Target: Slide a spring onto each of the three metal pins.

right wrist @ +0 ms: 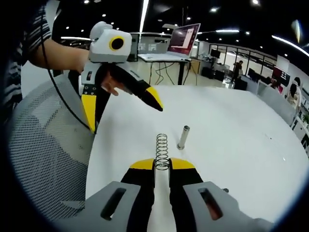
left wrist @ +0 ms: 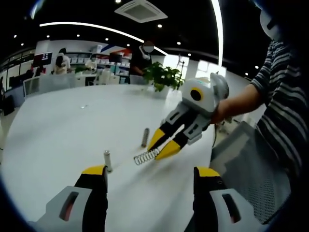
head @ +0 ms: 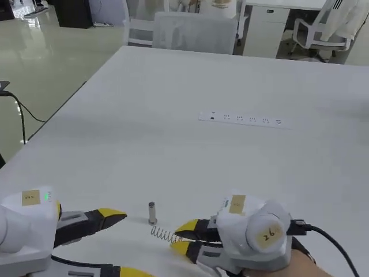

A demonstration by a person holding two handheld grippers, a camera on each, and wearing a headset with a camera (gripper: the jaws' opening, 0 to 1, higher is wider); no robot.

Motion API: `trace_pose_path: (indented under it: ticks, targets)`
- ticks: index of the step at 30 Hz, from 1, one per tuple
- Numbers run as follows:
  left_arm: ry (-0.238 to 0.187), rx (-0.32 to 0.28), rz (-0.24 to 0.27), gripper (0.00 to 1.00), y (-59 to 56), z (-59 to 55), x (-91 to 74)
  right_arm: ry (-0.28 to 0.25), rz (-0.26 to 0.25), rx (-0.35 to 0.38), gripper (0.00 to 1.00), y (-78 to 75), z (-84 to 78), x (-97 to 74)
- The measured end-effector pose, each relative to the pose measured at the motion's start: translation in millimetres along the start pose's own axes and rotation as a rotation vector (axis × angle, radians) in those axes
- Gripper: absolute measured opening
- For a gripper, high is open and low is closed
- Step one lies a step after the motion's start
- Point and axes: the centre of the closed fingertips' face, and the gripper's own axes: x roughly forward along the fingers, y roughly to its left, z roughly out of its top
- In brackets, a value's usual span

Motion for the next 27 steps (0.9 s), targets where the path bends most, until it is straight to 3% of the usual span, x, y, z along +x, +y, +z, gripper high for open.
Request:
trace_pose_path:
  ticks: [6, 14, 19, 27]
  targets:
    - [0.013, 0.007, -0.027, 0.65, -4.0, 0.0, 8.8, 0.011, 0.006, -0.013, 0.07, -4.1, -8.7, -15.6]
    - [0.029, 0.026, -0.094, 0.59, -18.3, 1.4, 27.5, 0.017, 0.017, -0.020, 0.07, -4.8, -15.8, -28.9]
    - [0.031, 0.041, -0.127, 0.52, -22.4, 6.4, 40.7, 0.026, 0.037, -0.068, 0.07, 0.0, -20.0, -35.3]
    - [0.045, 0.071, -0.185, 0.40, -30.4, 10.5, 60.1, 0.008, 0.055, -0.064, 0.07, 4.0, -22.6, -44.7]
